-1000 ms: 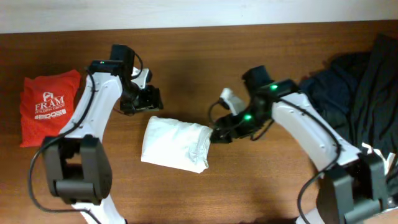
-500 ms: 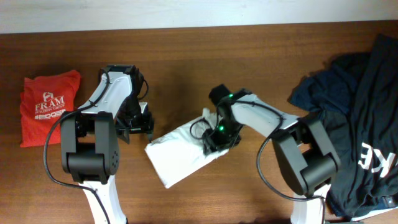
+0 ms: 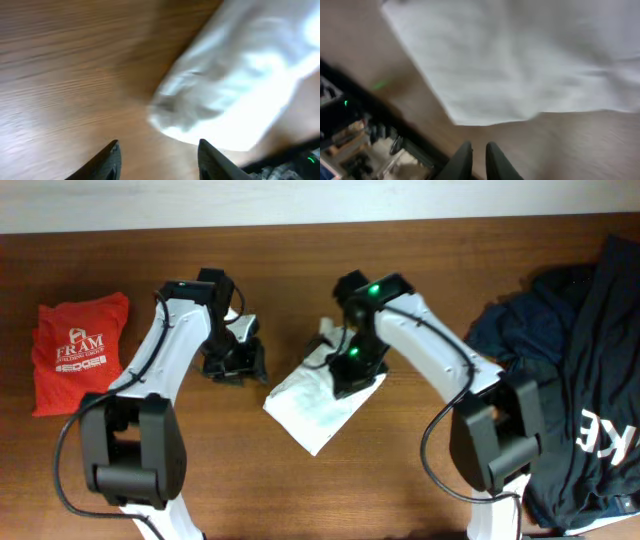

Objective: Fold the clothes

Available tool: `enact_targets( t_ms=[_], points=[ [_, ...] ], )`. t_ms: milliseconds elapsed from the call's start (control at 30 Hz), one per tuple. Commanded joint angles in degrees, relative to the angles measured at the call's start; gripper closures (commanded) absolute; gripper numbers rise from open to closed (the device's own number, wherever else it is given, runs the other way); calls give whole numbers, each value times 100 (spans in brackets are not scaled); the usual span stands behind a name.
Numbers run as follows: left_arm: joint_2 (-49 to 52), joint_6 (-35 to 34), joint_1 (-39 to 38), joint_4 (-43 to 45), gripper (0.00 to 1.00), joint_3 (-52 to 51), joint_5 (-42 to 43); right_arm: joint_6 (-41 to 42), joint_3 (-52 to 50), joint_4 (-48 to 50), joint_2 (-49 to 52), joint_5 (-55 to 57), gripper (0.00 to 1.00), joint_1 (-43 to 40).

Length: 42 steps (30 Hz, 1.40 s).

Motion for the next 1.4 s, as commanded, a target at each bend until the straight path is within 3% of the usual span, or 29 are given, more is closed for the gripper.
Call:
enact_targets(
  t_ms=[0, 133, 233, 400, 467, 567, 667, 767, 800, 833, 867, 933, 1000, 1067, 1200, 1267, 1300, 1333, 1367],
  points=[
    [-20, 398, -168, -7, 52, 31, 664, -24, -542, 498, -179, -778, 86, 352],
    [-11, 654, -168, 184, 59, -286, 485, 33, -1825, 1596, -179, -1626, 86, 365],
    [-7, 627, -234, 1172, 59, -1222, 514, 44, -2208, 2120, -179, -1552, 86, 365],
    [-7, 603, -527, 2697, 60, -2396, 400, 807, -2264, 2114, -177, 208, 86, 365],
    [-9, 553, -527, 2570, 60, -2435, 81, 883, -2264, 1996, -177, 686, 86, 365],
    [-9, 208, -527, 1565, 61, -2435, 83, 1023, -2264, 1884, -177, 1322, 86, 199],
    [-68, -39, -527, 839, 60, -2426, 916, 964, -2190, 1685, -192, 1705, 85, -352],
    [-614, 22, -450, 935, 48, -1993, 708, 857, -1880, 1294, -413, 1725, 81, -739],
    [-1012, 22, -337, 1102, 23, -1569, 354, 857, -1832, 1252, -614, 1725, 76, -944],
    [-1154, 22, -291, 1226, 6, -1443, 249, 857, -1832, 1231, -691, 1725, 75, -1047],
    [-1272, 26, -219, 1473, 1, -1360, 229, 857, -1832, 1174, -748, 1720, 74, -1189],
    [-1172, 214, -111, 2044, 1, -1357, 284, 857, -1834, 1014, -748, 1720, 74, -1403],
    [-804, 715, -114, 2430, 1, -1357, 861, 857, -1834, 1003, -748, 1720, 73, -1436],
    [-219, 791, -111, 2719, 3, -1357, 1012, 857, -1834, 955, -748, 1720, 73, -1436],
    [761, 1388, -127, 3016, 11, -1357, 2378, 857, -1834, 933, -748, 1720, 73, -1436],
    [1058, 1493, -199, 3012, 36, -1357, 2785, 857, -1834, 929, -748, 1720, 73, -1436],
    [1110, 1493, -243, 3012, 53, -1357, 2809, 857, -1834, 911, -748, 1720, 73, -1436],
    [1108, 1493, -269, 3018, 77, -1355, 2806, 857, -1834, 901, -748, 1720, 73, -1436],
    [1108, 1491, -267, 3018, 87, -1355, 2791, 857, -1834, 894, -748, 1720, 73, -1436]
  ],
)
